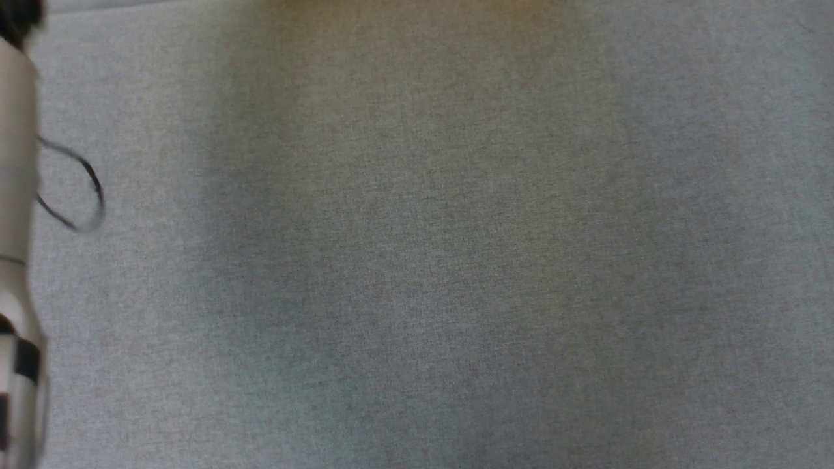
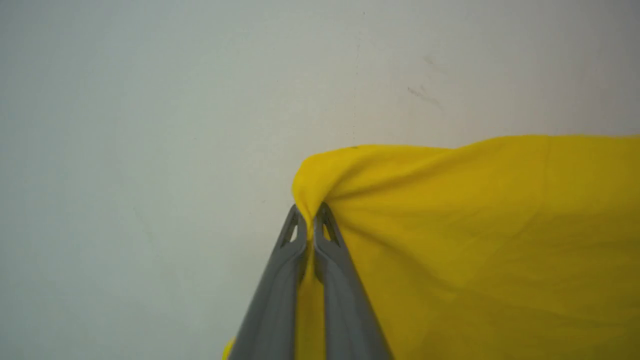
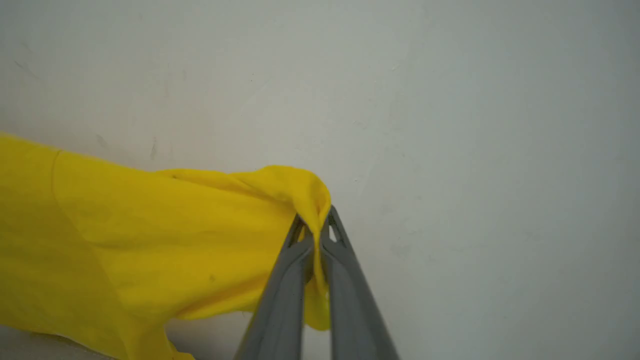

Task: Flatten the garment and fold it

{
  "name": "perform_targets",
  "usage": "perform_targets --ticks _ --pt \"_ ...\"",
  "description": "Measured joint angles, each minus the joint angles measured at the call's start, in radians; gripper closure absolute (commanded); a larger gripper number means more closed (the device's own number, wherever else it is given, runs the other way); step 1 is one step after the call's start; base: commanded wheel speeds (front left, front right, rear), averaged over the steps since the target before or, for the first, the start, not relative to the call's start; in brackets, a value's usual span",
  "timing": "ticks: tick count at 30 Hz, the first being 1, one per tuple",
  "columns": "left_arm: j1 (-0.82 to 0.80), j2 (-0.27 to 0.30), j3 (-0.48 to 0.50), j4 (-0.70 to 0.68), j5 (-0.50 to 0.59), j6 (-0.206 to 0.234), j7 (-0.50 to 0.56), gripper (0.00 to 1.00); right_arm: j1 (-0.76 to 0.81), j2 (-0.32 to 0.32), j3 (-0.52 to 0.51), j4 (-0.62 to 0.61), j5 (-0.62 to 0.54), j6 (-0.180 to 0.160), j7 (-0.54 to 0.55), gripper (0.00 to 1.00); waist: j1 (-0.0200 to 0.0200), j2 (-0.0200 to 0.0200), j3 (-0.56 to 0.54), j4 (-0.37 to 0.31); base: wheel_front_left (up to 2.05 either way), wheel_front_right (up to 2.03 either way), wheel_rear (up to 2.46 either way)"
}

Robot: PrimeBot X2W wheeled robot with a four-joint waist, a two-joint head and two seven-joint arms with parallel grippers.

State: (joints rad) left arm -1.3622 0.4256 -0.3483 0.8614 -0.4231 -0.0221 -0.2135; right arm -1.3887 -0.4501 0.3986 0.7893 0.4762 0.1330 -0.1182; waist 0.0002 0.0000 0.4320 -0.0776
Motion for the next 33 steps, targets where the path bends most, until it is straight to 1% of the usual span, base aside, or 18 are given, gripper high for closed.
perform_targets --ticks 4,7,10,12,15,17,19,21,23,25,28,33 --pt "0.094 -0.025 0.003 0.035 -0.018 -0.013 -0.027 1.0 0.073 0.027 0.076 0.026 0.06 0.0 -0.017 1.0 0.0 0.0 0.005 0.003 0.0 0.0 0.0" --pt "0.198 -0.045 0.027 0.019 -0.044 -0.013 -0.038 1.0 0.156 0.028 0.125 0.013 0.111 0.0 -0.047 1.0 -0.0001 0.0 -0.008 0.007 0.0 0.0 0.0" --pt "0.341 -0.073 0.073 -0.07 -0.07 -0.008 -0.043 1.0 0.27 -0.003 0.155 -0.035 0.161 0.0 -0.069 1.0 -0.0002 0.0 -0.031 0.018 0.0 0.0 0.0" --pt "0.452 -0.089 0.107 -0.155 -0.074 0.011 -0.043 1.0 0.357 -0.026 0.171 -0.083 0.185 0.0 -0.079 1.0 -0.0002 0.0 -0.052 0.028 0.0 0.0 0.0" --pt "0.643 -0.102 0.135 -0.281 -0.068 0.028 -0.044 1.0 0.503 -0.053 0.164 -0.165 0.221 0.0 -0.09 1.0 -0.0004 0.0 -0.092 0.04 0.0 0.0 0.0" --pt "0.773 -0.113 0.138 -0.353 -0.065 0.041 -0.043 1.0 0.612 -0.07 0.137 -0.226 0.235 0.0 -0.095 1.0 -0.0004 0.0 -0.122 0.047 0.0 0.0 0.0" --pt "0.885 -0.115 0.128 -0.417 -0.055 0.052 -0.044 1.0 0.728 -0.083 0.089 -0.282 0.24 0.0 -0.096 1.0 -0.0005 0.0 -0.154 0.055 0.0 0.0 0.0" --pt "0.983 -0.105 0.115 -0.485 -0.046 0.068 -0.032 1.0 0.847 -0.088 0.033 -0.333 0.237 0.0 -0.09 1.0 -0.0005 0.0 -0.188 0.062 0.0 0.0 0.0" --pt "1.076 -0.088 0.105 -0.559 -0.039 0.088 -0.004 1.0 0.964 -0.081 -0.038 -0.382 0.226 0.0 -0.078 1.0 -0.0006 0.0 -0.22 0.068 0.0 0.0 0.0" --pt "1.169 -0.063 0.102 -0.635 -0.03 0.118 0.032 1.0 1.075 -0.058 -0.109 -0.436 0.202 -0.001 -0.048 1.0 -0.0007 0.0 -0.252 0.073 0.0 0.0 0.0" --pt "1.298 -0.021 0.099 -0.752 -0.012 0.163 0.092 1.0 1.23 -0.001 -0.21 -0.527 0.145 -0.001 0.008 1.0 -0.0007 0.0 -0.293 0.078 0.0 0.0 0.0" --pt "1.491 0.009 0.086 -0.917 0.002 0.239 0.189 1.0 1.439 0.108 -0.334 -0.683 0.043 -0.001 0.13 1.0 -0.0005 0.0 -0.34 0.079 0.0 0.0 0.0"
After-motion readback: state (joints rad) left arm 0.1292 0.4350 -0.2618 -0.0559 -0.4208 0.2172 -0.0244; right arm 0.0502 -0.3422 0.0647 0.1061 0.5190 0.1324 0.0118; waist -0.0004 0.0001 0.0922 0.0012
